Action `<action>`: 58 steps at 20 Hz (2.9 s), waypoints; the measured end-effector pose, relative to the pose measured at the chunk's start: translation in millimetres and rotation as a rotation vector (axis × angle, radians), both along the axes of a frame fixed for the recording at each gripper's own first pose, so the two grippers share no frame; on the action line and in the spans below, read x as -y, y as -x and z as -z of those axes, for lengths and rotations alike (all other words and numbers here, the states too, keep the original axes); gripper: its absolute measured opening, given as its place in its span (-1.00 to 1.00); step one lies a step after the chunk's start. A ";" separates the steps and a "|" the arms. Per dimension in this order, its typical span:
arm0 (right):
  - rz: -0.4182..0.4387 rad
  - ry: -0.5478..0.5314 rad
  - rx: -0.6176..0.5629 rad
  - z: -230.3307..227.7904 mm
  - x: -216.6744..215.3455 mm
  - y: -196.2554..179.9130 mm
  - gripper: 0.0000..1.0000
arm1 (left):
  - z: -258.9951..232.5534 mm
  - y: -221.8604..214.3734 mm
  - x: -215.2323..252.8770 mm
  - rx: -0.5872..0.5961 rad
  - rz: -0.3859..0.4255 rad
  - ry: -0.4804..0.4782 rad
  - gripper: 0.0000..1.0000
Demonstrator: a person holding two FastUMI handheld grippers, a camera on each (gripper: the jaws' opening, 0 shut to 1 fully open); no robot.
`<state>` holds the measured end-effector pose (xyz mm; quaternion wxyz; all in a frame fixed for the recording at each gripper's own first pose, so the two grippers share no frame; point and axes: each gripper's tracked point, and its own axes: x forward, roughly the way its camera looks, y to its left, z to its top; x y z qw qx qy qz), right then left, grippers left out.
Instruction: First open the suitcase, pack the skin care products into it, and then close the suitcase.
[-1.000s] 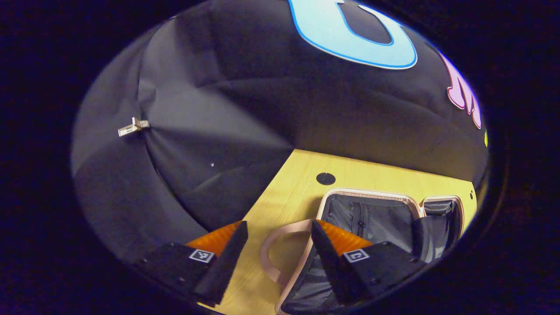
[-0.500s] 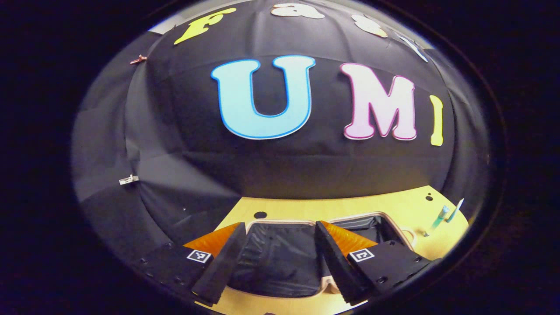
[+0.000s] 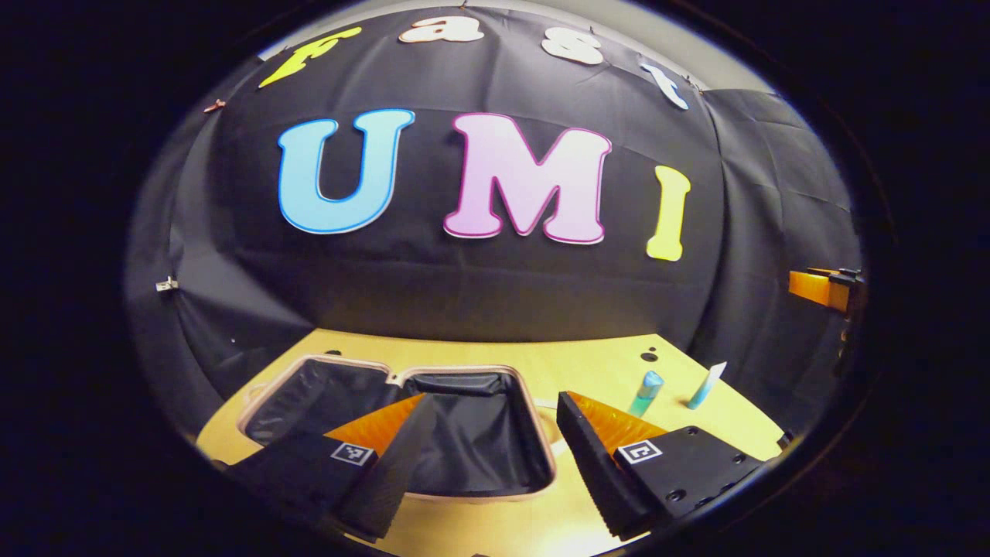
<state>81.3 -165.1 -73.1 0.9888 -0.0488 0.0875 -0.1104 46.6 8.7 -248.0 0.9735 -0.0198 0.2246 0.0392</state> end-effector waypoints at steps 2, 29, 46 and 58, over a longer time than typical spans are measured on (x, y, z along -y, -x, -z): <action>-0.001 -0.009 -0.020 17.4 11.6 -3.6 0.93 | 25.8 -8.0 47.2 -0.019 0.071 0.008 0.97; 0.054 -0.269 -0.364 275.7 60.9 -83.5 0.94 | 232.6 -163.6 196.4 -0.210 0.192 -0.004 0.58; 0.125 -0.221 -0.397 328.5 72.0 -117.7 0.00 | 235.6 -161.5 190.9 -0.220 0.181 0.016 -0.02; 0.028 -0.216 -0.307 276.8 46.6 -106.4 -0.12 | 205.0 -147.7 187.9 -0.145 0.197 0.068 -0.05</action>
